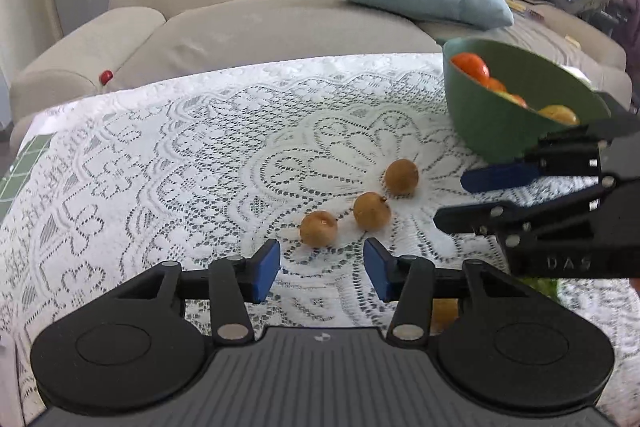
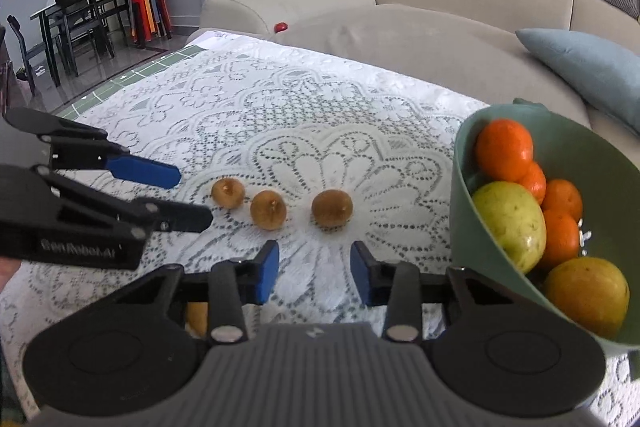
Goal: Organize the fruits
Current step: 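Grasp a brown kiwi with the right gripper while the left gripper grasps another kiwi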
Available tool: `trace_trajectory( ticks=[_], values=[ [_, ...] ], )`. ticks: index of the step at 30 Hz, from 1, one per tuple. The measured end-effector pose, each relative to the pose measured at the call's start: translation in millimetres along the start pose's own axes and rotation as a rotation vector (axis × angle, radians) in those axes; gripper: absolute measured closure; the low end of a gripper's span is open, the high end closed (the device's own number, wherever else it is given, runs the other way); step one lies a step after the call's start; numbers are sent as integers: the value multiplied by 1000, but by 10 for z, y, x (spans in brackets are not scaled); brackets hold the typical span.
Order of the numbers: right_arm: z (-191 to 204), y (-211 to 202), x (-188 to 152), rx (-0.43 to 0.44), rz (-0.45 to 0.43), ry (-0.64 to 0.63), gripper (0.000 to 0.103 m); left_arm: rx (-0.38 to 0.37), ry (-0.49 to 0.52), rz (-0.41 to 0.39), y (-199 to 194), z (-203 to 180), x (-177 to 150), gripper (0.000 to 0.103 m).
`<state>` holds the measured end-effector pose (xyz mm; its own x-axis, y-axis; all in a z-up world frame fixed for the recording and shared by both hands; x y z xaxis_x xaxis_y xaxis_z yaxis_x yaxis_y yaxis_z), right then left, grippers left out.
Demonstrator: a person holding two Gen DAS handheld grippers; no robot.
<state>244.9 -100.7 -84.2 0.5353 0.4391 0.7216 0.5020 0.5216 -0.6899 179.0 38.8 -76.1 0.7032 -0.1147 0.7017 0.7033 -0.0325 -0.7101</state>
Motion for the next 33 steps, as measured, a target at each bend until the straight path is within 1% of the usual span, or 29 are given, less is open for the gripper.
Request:
trace_trajectory(
  ticks=[5,9,10,13,14,18,24,30,33],
  values=[
    [-27,117,64,-33,-15,-19,68,14,22,-9,54,0,11,51],
    [-69,189,100,-31,-19,-7,68,20,15,-17,92,21,21,55],
    [-78,208,109,-32,-22,-4,69,17,10,-16,106,26,23,56],
    [-97,265,122,-31,-23,3,78,8,3,-15,133,27,26,57],
    [-96,283,127,-29,-22,5,79,8,3,-18,140,26,31,57],
    [-85,315,159,-25,-28,6,79,2,-5,-26,163,30,62,57],
    [-69,366,190,-37,-21,-1,80,-7,-10,-23,223,2,84,63],
    [-67,422,192,-41,-14,2,80,11,-17,-15,255,7,74,67],
    [-57,445,185,-39,-8,7,79,19,-31,-5,270,32,60,72]
  ],
)
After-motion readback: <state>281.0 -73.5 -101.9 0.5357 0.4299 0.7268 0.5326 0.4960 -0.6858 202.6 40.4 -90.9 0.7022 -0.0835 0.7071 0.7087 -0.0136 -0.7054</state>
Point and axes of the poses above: each gripper's, at about its wrist camera, not at the fingertips, and y roughly the way its jaws point, z to its left, x to its top, the point moved 6 cm from there along y, roughly the way its jaws point, and after that the axes turned 1 degree about x, right-handed, at the moved point
